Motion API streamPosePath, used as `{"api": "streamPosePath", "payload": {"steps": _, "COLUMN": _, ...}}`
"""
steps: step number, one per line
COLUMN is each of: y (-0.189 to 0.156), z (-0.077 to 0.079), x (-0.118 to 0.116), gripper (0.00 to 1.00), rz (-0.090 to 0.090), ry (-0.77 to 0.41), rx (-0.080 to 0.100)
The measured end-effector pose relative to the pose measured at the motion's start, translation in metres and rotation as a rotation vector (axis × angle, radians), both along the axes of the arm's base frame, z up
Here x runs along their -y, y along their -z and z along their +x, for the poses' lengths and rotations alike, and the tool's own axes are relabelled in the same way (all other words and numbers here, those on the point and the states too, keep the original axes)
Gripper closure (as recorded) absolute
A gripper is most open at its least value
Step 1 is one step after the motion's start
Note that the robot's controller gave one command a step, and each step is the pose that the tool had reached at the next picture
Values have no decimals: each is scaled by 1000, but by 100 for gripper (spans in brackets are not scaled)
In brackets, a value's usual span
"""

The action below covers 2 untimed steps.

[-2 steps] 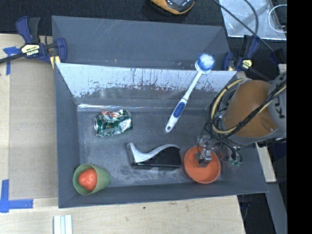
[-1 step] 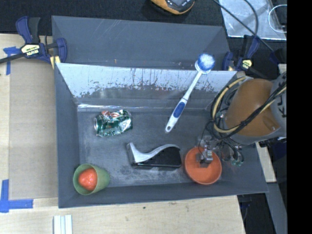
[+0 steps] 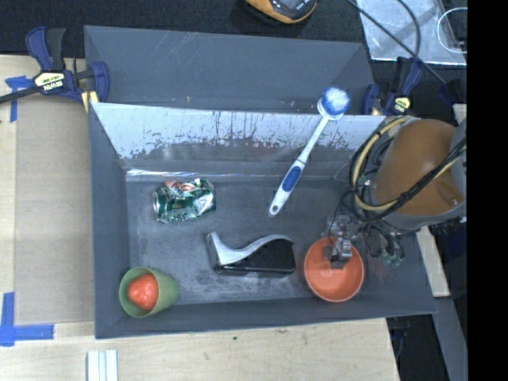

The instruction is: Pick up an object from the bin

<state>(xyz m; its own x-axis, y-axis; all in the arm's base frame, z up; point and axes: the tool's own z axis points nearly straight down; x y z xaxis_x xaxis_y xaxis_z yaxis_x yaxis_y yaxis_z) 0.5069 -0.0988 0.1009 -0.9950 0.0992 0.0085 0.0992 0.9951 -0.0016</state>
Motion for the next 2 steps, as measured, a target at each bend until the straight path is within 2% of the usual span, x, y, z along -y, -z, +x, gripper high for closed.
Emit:
{"api": "streamPosePath", "payload": {"steps": 1, "y": -28, "z": 2, "x": 1, "gripper": 100, "rz": -2, "ry": 0, "rx": 10}}
{"api": "streamPosePath", "payload": {"steps": 2, "y": -36, "z": 4, "x": 1, "gripper": 100, "rz": -3, "ry": 0, "rx": 13}}
